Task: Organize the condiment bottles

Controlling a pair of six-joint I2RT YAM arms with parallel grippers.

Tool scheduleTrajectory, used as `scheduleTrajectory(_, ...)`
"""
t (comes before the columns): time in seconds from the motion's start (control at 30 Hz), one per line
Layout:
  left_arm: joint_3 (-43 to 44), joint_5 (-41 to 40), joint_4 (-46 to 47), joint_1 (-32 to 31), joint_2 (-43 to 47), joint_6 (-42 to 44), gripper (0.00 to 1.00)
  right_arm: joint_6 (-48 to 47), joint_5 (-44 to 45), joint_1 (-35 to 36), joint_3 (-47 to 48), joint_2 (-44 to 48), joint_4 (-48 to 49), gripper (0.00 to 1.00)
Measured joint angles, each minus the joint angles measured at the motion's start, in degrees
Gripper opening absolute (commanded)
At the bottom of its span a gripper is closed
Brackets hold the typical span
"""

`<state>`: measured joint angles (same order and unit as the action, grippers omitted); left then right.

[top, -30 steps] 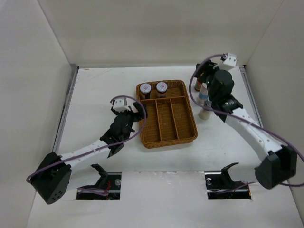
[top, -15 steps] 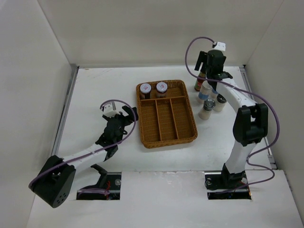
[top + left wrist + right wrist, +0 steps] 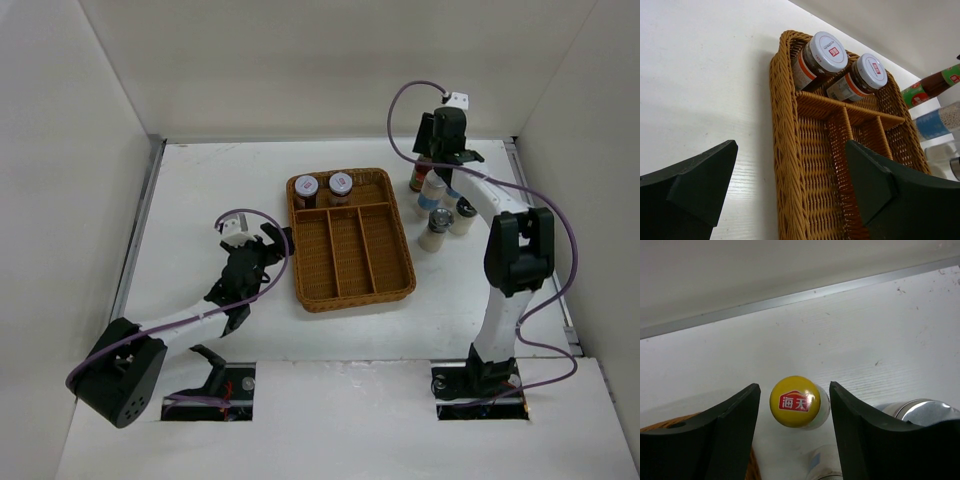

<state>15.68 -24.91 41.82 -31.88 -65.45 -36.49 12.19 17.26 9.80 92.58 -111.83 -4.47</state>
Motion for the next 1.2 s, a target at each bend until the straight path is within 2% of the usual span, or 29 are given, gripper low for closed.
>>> scheduleTrajectory(0.17, 0.0, 0.24, 0.07, 0.02, 0.0, -0.02, 0.9, -0.61, 0.07, -0.09, 1.51, -0.81, 0.17, 0.39)
scheduleTrajectory(0.37, 0.0, 0.7, 0.11, 0.37, 0.0, -0.02, 0.9, -1.18, 1.01, -0.09, 1.68, -1.01, 0.7, 0.3)
scheduleTrajectory(0.77, -0.72, 1.18, 0.52, 1.16, 0.04, -0.04, 0.89, -5.55, 4.24, 1.86, 1.7, 2.1, 1.46, 0.3)
scheduleTrajectory(1.03, -0.96, 1.16, 0.79, 2.19, 0.55, -0.22, 0.89, -6.64, 4.37, 9.27, 1.62, 10.14, 3.98, 0.3)
scheduleTrajectory(1.2, -1.09, 1.18, 0.87, 2.25, 0.79, -0.46, 0.9, -6.62, 3.63, 13.92, 1.55, 10.84, 6.21, 0.31)
